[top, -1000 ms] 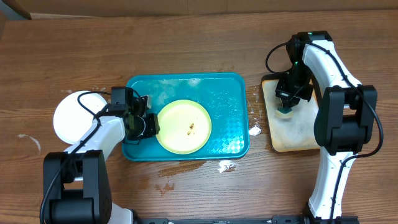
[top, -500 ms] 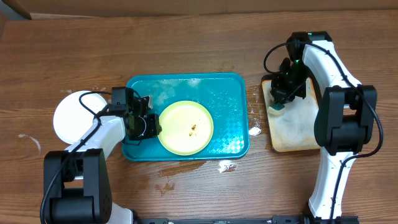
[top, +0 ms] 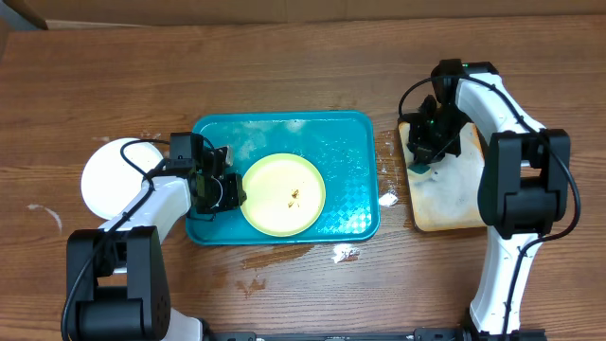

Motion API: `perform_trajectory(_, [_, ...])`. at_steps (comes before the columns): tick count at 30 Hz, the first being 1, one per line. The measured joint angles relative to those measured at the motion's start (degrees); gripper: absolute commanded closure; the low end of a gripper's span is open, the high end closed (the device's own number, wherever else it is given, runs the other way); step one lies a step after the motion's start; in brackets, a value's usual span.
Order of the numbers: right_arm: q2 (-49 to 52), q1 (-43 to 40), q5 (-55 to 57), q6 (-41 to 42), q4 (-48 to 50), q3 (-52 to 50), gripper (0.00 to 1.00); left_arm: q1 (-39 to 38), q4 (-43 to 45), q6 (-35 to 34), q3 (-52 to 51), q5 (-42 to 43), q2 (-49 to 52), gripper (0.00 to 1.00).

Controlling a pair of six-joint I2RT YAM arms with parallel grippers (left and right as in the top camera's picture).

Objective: Clean dirty plates on tray and stack at the side
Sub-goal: 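Bring the sponge from the basin with the right gripper onto the yellow plate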

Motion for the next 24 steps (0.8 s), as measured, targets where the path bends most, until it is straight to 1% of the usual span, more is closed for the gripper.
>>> perform_trajectory(9, [-0.98,2.05,4.66,0.31,-0.7,1.79,0.96,0.0,-0.2,-0.42,0.0,0.31,0.0,0.96])
perform_trajectory(15, [-6.95,1.84,9.29,2.8,-3.54,4.37,0.96,0.0,-0.37,-0.66,0.0,0.33,0.0,0.96])
perform_trajectory(19, [-10.03,1.25,13.66,6.71,-5.88,5.18,0.96,0.0,-0.44,-0.94,0.0,0.33,0.0,0.96])
perform_trajectory(24, [-10.25,0.96,21.79,14.99,-10.12,5.18,0.96,0.0,-0.44,-1.55,0.0,0.33,0.0,0.96])
